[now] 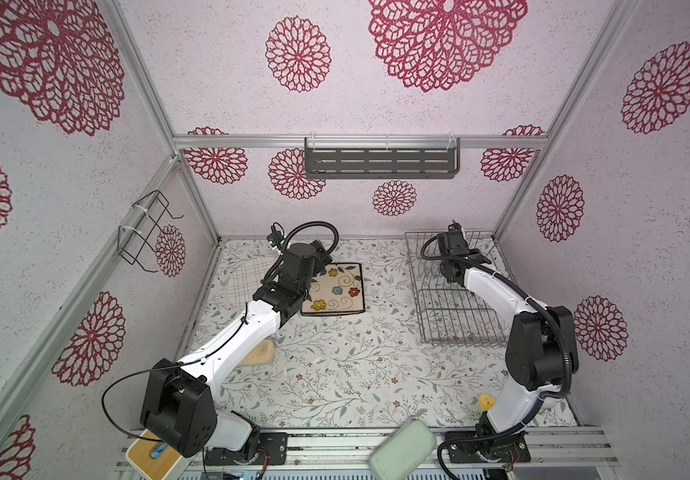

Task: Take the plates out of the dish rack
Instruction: 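Close the right gripper on the edge of the dark square plate, then lift the dark plate up out of the rack with the right gripper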

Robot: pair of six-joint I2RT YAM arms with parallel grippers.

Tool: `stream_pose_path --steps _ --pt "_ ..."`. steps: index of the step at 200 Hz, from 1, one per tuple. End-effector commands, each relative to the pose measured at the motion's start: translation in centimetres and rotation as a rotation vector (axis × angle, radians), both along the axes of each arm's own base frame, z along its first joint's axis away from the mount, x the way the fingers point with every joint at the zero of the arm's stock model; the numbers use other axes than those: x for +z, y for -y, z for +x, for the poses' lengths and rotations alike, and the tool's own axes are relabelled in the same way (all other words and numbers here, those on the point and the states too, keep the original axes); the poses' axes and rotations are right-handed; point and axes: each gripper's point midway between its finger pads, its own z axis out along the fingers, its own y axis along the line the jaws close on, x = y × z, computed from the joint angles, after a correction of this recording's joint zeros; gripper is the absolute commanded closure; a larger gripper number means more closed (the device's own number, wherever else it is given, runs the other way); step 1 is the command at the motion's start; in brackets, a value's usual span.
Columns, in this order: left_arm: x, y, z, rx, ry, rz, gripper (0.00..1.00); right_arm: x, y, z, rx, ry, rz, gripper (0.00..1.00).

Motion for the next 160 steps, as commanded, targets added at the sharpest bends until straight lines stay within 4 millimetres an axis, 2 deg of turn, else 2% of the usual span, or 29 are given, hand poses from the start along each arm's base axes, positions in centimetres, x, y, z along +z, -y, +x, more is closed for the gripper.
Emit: stream_pose_path --steps 1,69,160 --pt "0.5 0.0 0.0 0.006 0.017 -0.008 0.03 7.2 0.5 -0.4 -0.038 0.21 -0.016 1.0" --pt "1.2 0.8 -0.3 -0.007 0.031 -0.01 0.03 9.1 -0.8 -1.0 -0.009 0.258 -0.04 1.0" --pt "2.1 0.8 -1.0 -0.005 0.047 -0.007 0.03 12.7 -0.4 -2.0 -0.026 0.379 -0.069 1.0"
